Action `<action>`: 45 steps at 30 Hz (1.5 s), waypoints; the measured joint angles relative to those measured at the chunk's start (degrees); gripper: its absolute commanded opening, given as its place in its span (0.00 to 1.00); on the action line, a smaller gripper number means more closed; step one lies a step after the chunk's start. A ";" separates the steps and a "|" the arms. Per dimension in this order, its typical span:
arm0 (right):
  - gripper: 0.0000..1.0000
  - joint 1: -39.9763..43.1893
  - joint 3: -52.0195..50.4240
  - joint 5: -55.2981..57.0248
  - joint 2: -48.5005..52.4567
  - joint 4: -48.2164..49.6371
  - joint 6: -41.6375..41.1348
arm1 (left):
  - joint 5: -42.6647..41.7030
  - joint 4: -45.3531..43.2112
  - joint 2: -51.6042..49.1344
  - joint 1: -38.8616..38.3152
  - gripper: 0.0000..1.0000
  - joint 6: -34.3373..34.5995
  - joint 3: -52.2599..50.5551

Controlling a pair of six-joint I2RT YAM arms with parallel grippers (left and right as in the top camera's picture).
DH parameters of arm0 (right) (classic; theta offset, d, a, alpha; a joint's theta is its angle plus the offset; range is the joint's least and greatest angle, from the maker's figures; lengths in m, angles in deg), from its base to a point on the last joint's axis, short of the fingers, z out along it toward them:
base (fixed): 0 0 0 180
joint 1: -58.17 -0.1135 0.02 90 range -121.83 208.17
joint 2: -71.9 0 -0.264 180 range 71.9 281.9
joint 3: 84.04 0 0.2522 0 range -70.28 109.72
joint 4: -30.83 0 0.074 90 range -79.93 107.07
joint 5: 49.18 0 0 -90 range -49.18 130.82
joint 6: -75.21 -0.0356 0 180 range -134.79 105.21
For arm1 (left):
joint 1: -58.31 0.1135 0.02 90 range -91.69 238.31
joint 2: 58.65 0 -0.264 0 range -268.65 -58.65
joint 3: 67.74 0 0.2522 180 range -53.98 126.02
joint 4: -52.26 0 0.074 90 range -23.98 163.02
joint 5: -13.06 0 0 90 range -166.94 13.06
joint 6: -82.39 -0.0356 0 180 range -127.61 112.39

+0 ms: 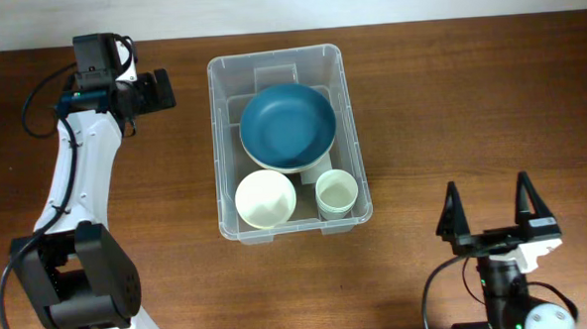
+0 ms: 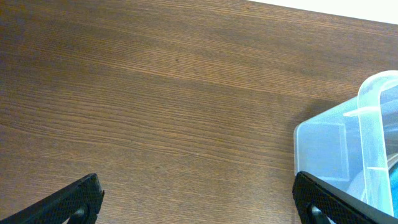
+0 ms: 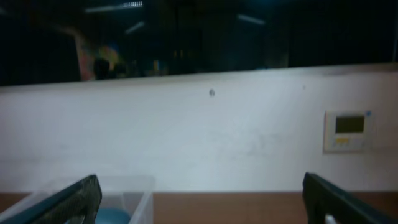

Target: Pack container

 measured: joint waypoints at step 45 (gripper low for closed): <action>0.99 0.00 -12.07 -1.03 -1.73 -10.51 9.75 | 0.00 0.00 0.00 0.00 0.99 0.00 0.00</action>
